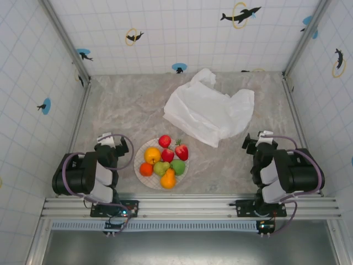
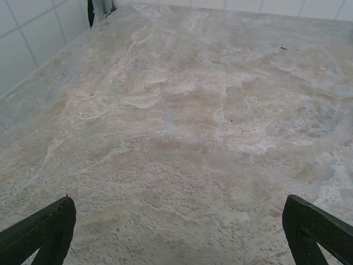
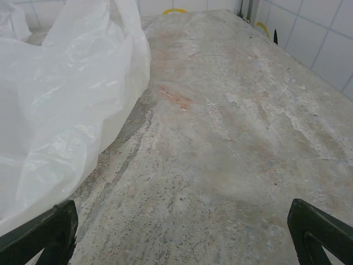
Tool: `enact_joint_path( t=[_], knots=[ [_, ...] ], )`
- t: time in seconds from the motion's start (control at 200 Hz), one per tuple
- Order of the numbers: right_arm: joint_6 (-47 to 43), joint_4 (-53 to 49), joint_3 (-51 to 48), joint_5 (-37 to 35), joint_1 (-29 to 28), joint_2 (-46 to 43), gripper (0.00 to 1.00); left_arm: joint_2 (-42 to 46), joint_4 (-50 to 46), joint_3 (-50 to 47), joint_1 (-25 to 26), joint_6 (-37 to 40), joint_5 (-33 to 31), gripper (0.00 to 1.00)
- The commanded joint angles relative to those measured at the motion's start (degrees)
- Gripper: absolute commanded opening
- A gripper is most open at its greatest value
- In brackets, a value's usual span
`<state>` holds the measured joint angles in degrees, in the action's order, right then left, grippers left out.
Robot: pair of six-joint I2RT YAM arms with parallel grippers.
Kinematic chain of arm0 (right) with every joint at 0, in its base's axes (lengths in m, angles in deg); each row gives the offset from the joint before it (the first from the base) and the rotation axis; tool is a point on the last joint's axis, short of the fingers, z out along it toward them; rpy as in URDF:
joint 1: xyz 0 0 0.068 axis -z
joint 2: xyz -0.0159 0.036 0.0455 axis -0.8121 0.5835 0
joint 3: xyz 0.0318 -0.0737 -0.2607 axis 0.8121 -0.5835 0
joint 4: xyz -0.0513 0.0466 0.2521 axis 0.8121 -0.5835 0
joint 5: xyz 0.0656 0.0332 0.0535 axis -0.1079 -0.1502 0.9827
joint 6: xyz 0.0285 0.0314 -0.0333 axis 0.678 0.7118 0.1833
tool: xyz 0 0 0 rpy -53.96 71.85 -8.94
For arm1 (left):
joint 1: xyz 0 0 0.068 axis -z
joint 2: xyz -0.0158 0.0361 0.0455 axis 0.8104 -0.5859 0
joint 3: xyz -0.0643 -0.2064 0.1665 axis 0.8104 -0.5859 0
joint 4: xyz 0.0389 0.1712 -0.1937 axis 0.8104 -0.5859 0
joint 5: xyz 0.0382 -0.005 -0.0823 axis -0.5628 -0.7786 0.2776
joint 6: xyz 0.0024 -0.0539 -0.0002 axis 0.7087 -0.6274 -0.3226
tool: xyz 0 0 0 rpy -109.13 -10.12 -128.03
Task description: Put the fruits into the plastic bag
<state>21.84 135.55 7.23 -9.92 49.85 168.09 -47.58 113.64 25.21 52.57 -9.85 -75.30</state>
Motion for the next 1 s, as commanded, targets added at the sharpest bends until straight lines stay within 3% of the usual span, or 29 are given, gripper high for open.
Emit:
enact_joint_path(
  t=[0.0,0.871,0.936,0.991],
  knots=[
    [0.0,1.67,-1.67,-0.48,-0.11,-0.42,1.0,-0.16,2.11,-0.38,-0.24,-0.95,0.88,0.98],
    [-0.12,2.09,-1.75,-0.61,-0.2,-0.49,1.0,0.3,2.67,-0.51,-0.28,-1.19,0.52,0.98],
    [-1.23,1.58,-1.73,-1.12,-0.78,-2.29,1.0,3.12,-1.28,0.22,-0.26,-1.27,-0.08,0.98],
    [-1.3,-5.92,0.19,-2.42,-1.41,-6.33,1.0,6.63,-6.59,1.67,-0.26,-1.92,-1.78,0.98]
  ],
)
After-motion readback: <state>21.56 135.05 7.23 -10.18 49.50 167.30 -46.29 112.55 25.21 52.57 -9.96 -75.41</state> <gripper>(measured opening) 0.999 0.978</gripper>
